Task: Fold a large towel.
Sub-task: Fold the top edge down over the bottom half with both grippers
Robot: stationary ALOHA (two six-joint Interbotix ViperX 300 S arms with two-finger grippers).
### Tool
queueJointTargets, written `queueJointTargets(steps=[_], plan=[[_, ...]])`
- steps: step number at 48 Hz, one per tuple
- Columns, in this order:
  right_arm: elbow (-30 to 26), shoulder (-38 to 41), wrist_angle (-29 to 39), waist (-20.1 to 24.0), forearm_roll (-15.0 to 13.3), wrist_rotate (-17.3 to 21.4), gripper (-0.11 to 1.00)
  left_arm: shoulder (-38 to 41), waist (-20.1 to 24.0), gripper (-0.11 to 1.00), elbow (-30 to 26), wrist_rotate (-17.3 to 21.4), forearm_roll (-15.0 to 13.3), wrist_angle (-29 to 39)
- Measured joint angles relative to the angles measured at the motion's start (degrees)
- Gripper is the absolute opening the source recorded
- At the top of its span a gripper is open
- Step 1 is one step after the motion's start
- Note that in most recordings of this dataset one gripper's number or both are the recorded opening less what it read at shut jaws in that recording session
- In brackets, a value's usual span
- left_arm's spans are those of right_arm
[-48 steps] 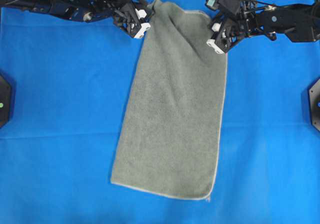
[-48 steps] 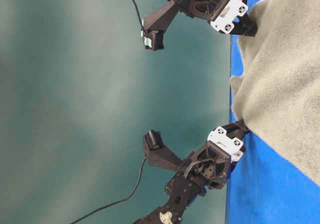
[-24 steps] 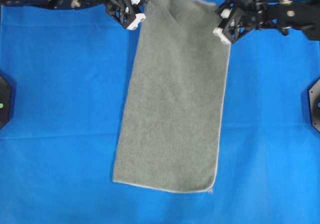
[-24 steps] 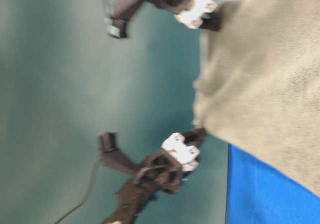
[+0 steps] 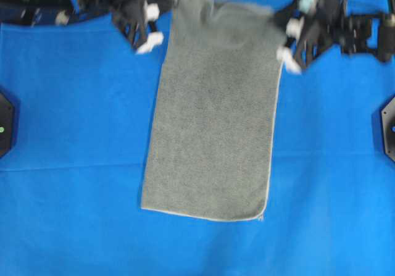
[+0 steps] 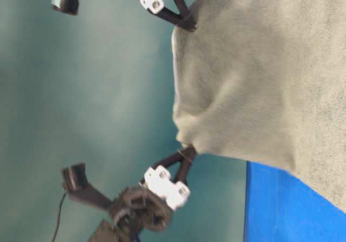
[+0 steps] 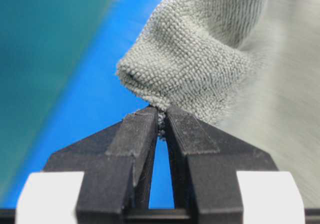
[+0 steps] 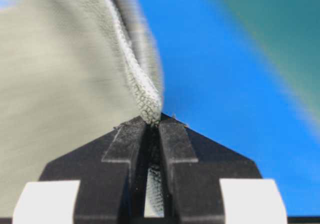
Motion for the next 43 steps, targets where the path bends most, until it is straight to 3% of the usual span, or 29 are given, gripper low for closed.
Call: queueJointTargets(steps=[13,18,22,33,43], plan=[[1.1,-0.7,4.5,18.9,10.5,0.0,0.06,-8.3,-12.4,0.06,12.6,-0.2,0.0,-1.2],[-0.1,2.0,6.2,24.3,14.5,0.3,0.06,-10.6,-18.5,0.06,15.6,0.0,0.1,-1.2],[-1.6,4.7,6.9,27.9,17.6,0.2,0.06,-10.8,-23.7,0.06,17.6,-2.4,0.0,-1.8],[-5.7,13.3,6.5,35.0,23.6,0.2,0.06,-5.1,-35.9,0.06,18.7,-6.9,-0.9,-2.2],[-8.2,18.7,4.1,38.3,26.5,0.2,0.06,-0.4,-39.6,0.06,17.8,-12.7,-1.0,-3.7]])
